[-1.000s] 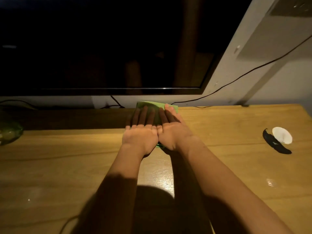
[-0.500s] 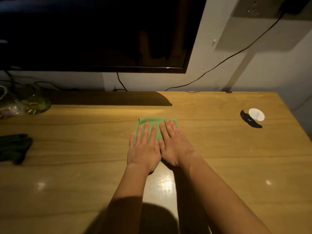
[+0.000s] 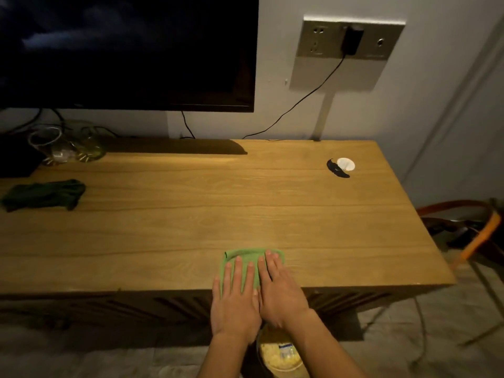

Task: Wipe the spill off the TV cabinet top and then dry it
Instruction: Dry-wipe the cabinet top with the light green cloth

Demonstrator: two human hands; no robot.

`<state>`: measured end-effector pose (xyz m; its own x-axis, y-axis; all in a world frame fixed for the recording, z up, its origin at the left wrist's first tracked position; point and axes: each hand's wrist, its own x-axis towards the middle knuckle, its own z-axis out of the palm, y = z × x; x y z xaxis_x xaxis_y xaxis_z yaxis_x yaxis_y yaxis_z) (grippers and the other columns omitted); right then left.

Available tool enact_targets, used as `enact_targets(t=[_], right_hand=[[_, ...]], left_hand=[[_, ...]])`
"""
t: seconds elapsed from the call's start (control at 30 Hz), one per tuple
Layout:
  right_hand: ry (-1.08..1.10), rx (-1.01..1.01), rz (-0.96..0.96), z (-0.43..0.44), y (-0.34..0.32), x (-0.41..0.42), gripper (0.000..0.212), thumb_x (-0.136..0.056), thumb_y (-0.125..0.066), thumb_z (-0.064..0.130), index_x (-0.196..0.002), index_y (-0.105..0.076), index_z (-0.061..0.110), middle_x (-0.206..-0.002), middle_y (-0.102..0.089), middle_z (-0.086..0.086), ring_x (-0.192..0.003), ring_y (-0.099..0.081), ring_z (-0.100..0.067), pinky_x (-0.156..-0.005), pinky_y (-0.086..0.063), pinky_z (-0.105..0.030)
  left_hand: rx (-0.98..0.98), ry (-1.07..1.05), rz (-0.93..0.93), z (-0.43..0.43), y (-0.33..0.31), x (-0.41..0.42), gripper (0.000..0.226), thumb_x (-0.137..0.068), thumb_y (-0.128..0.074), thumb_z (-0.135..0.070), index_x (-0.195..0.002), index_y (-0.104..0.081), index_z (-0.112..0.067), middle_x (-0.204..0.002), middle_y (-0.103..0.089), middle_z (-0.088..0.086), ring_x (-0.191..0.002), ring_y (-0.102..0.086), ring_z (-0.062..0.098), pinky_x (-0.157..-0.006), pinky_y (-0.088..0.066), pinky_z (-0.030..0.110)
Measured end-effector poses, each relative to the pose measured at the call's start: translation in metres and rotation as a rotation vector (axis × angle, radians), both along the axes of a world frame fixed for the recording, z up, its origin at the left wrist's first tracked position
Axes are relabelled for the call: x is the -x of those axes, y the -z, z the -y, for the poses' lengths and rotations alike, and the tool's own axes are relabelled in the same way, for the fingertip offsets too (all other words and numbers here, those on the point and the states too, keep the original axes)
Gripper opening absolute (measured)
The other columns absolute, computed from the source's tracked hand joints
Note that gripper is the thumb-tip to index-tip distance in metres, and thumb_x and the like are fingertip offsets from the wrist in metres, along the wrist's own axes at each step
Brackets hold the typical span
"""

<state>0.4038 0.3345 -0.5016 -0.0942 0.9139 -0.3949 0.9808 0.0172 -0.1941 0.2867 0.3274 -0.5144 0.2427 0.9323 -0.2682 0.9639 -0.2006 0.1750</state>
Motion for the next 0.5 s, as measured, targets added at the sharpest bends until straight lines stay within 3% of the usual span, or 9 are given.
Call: enact_targets(t=[0.1,0.27,0.37,0.5], right_hand=[[0.002,0.006,0.043,0.022,-0.001,0.002,0.071,-0.102,-0.028,0.031,-0.151,0.011,0.0,-0.16,0.016,-0.023,-0.147,0.018,-0.035,-0.12,0.01,-0.043],[0.062,0.031,0.029,0.009,-0.009,0.011,0.065,-0.102,-0.028,0.025,-0.152,0.003,-0.004,-0.16,0.008,-0.028,-0.148,0.011,-0.039,-0.121,0.004,-0.046],[0.102,0.003,0.024,0.002,-0.002,0.017,0.064,-0.103,-0.024,0.023,-0.15,0.011,-0.003,-0.158,0.017,-0.027,-0.146,0.019,-0.039,-0.12,0.01,-0.046],[0.11,-0.099,-0.056,-0.022,0.01,0.005,0.061,-0.104,-0.008,0.035,-0.149,0.019,0.005,-0.155,0.03,-0.016,-0.143,0.03,-0.029,-0.118,0.018,-0.04]], left_hand=[[0.005,0.062,-0.034,0.018,-0.002,-0.001,0.058,-0.102,-0.008,-0.043,-0.14,0.034,-0.029,-0.156,0.034,-0.001,-0.144,0.029,0.022,-0.119,0.012,0.046],[0.006,0.194,-0.035,-0.001,-0.009,0.012,0.06,-0.101,-0.014,-0.039,-0.153,0.012,-0.026,-0.162,0.018,0.004,-0.149,0.017,0.021,-0.121,0.01,0.042],[0.027,0.217,0.013,-0.015,-0.002,0.015,0.063,-0.101,-0.021,-0.034,-0.149,0.019,-0.024,-0.161,0.02,0.008,-0.147,0.022,0.021,-0.121,0.01,0.036],[-0.016,0.193,0.119,-0.056,0.007,0.016,0.055,-0.105,-0.016,-0.037,-0.152,0.011,-0.03,-0.161,0.02,-0.001,-0.145,0.026,0.013,-0.121,0.007,0.031]])
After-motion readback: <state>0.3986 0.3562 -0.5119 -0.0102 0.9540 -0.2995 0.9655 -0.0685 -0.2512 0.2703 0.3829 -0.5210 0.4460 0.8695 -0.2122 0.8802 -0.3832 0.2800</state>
